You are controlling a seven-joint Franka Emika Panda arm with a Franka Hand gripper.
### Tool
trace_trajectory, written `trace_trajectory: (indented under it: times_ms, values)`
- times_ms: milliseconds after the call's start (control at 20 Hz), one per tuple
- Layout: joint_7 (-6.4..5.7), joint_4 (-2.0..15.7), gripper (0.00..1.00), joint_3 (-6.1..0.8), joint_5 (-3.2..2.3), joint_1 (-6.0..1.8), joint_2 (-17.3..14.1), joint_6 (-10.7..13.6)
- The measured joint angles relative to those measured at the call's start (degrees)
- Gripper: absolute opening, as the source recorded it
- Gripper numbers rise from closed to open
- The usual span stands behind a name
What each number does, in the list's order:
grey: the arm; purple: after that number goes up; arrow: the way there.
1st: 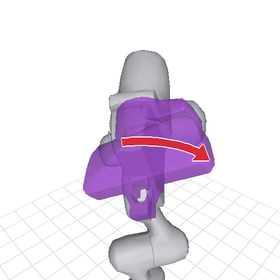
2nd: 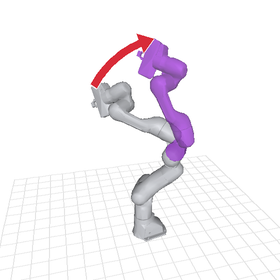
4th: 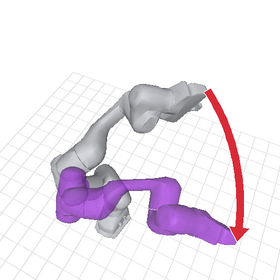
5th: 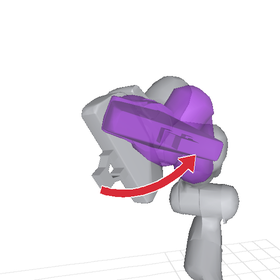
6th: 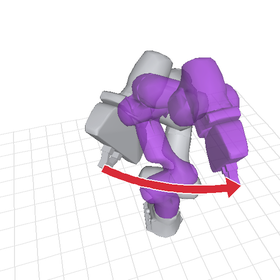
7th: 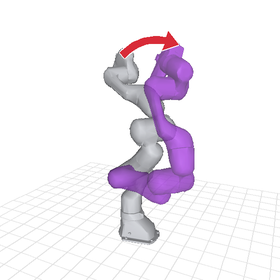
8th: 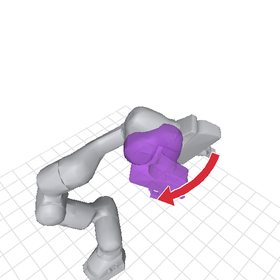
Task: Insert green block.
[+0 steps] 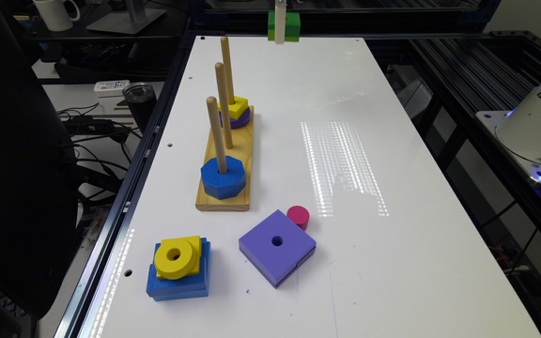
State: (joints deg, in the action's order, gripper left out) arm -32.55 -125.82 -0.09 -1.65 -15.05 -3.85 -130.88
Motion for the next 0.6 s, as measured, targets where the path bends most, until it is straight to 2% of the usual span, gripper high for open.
trace_trajectory:
  times_ms: [600]
  values:
    - [0.00,2.46,0.00,-0.11,0.02,0.00,2.85,4.97]
